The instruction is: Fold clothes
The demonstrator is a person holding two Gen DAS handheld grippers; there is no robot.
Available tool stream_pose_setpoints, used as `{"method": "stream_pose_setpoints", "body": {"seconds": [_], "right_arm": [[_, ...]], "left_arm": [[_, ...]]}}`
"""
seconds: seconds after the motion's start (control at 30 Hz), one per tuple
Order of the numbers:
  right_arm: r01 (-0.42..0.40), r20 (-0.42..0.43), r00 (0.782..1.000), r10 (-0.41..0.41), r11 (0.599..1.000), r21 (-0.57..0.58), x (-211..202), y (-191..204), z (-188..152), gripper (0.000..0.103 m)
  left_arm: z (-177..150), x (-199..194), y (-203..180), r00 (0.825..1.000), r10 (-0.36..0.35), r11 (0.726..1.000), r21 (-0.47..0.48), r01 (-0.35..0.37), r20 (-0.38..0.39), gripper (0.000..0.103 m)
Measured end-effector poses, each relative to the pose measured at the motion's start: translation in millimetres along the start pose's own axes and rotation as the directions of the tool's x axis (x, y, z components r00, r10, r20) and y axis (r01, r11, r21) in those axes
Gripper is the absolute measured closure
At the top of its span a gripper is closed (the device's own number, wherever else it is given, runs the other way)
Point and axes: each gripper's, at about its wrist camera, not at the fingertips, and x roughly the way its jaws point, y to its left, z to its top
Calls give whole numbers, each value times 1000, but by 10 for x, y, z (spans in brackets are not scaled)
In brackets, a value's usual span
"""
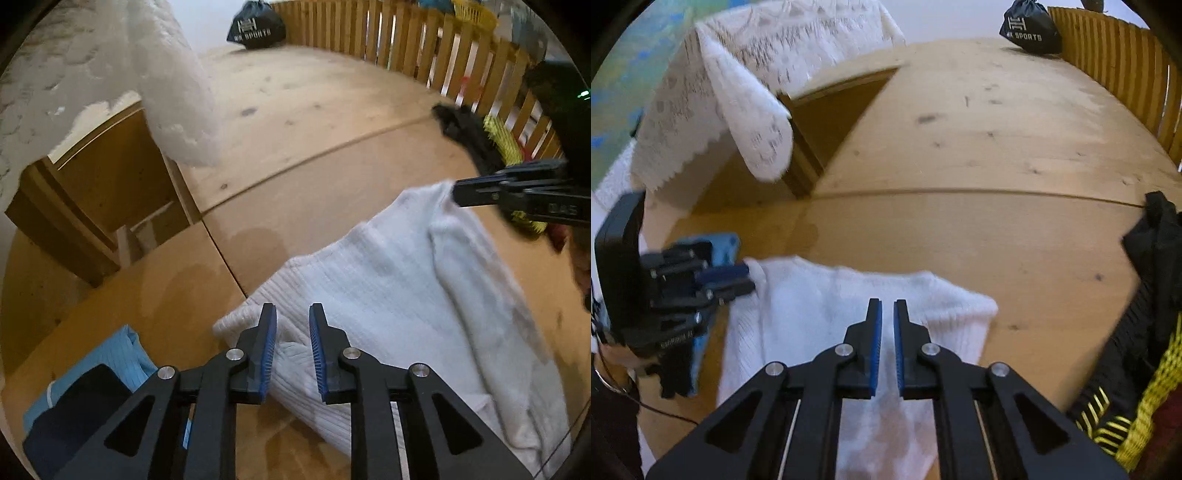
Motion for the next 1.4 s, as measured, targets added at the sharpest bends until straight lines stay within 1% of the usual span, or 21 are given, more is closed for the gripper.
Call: {"method": "stream_pose_setpoints", "body": {"seconds": [0.1, 0.2, 0.33, 0.4, 0.43, 0.47, 0.5, 0.53, 0.57, 0.63, 0.7, 0.8, 0.87, 0.93, 1.0, 1.07, 1.13, 1.2, 1.23, 1.3, 1.4], "right_arm": [[72, -69, 995, -75, 997, -37, 161, 6, -76, 96], [47, -58, 997, -48, 999, -5, 137, -74, -91, 96], [22, -16, 1000, -21, 1000, 23, -295, -19, -158, 92], [13, 34, 999, -13, 1000, -1, -763, 114, -322, 92], [2, 54, 999, -1, 1000, -13, -1028, 192, -446, 92], [-10, 71, 997, 12, 1000, -26, -1298, 281, -587, 86], [-14, 86, 996, 17, 999, -37, -1535, 360, -726, 75], [-11, 101, 995, 15, 999, -49, -1756, 427, -875, 69], [-1, 123, 992, 9, 998, -68, -1994, 515, -1053, 60], [25, 165, 986, -7, 994, -110, -2360, 701, -1379, 58], [41, 199, 980, -16, 991, -124, -2705, 832, -1750, 50], [16, 210, 978, 11, 992, -127, -2995, 1027, -2437, 44], [0, 190, 981, 26, 991, -135, -2953, 1126, -2815, 44], [1, 168, 985, 22, 990, -138, -2794, 1210, -3229, 44], [-1, 142, 990, 21, 991, -135, -2606, 1277, -3595, 44], [-6, 107, 994, 19, 993, -118, -2355, 1286, -3815, 44], [9, 82, 997, 0, 994, -106, -2163, 1267, -3937, 44], [7, 76, 997, 1, 994, -109, -2099, 1234, -3950, 54], [-4, 77, 997, 11, 995, -101, -2098, 1206, -3937, 56], [-26, 78, 996, 32, 996, -84, -2096, 1150, -3911, 57], [-68, 78, 994, 77, 992, -109, -2181, 1201, -3947, 62]], "left_arm": [[4, 167, 4, 999, 19, 1000, 6, -19, -28, 83], [0, 152, 23, 1000, -3, 1000, -18, 2, -20, 84], [-175, -477, -29, 997, -39, 999, -20, 41, 62, 84], [-403, -983, -131, 990, -62, 998, -11, 64, 123, 83], [-568, -1272, -208, 987, -61, 998, 2, 62, 151, 82], [-733, -1546, -288, 983, -56, 998, 17, 53, 176, 80], [-906, -1812, -369, 979, -53, 998, 36, 46, 199, 75], [-1052, -2026, -432, 975, -50, 998, 48, 41, 218, 72], [-1183, -2216, -484, 971, -47, 998, 56, 35, 236, 68], [-1532, -2641, -606, 962, -50, 997, 64, 34, 267, 67], [-1925, -2998, -796, 954, -59, 997, 70, 40, 294, 67], [-2444, -3221, -1140, 950, -92, 993, 92, 67, 298, 65], [-2731, -3205, -1366, 949, -122, 989, 116, 92, 290, 64], [-2978, -3027, -1636, 951, -175, 981, 130, 145, 255, 64], [-3118, -2775, -1911, 954, -216, 971, 152, 186, 208, 64], [-3156, -2520, -2187, 957, -238, 961, 186, 207, 165, 64], [-3142, -2291, -2471, 950, -283, 945, 205, 254, 130, 64], [-3068, -2140, -2709, 939, -326, 928, 229, 295, 111, 64], [-3034, -2088, -2805, 936, -335, 923, 237, 304, 107, 64], [-2963, -1995, -2977, 933, -348, 912, 261, 316, 88, 64], [-2913, -1953, -3094, 941, -331, 909, 290, 299, 65, 64]]}}
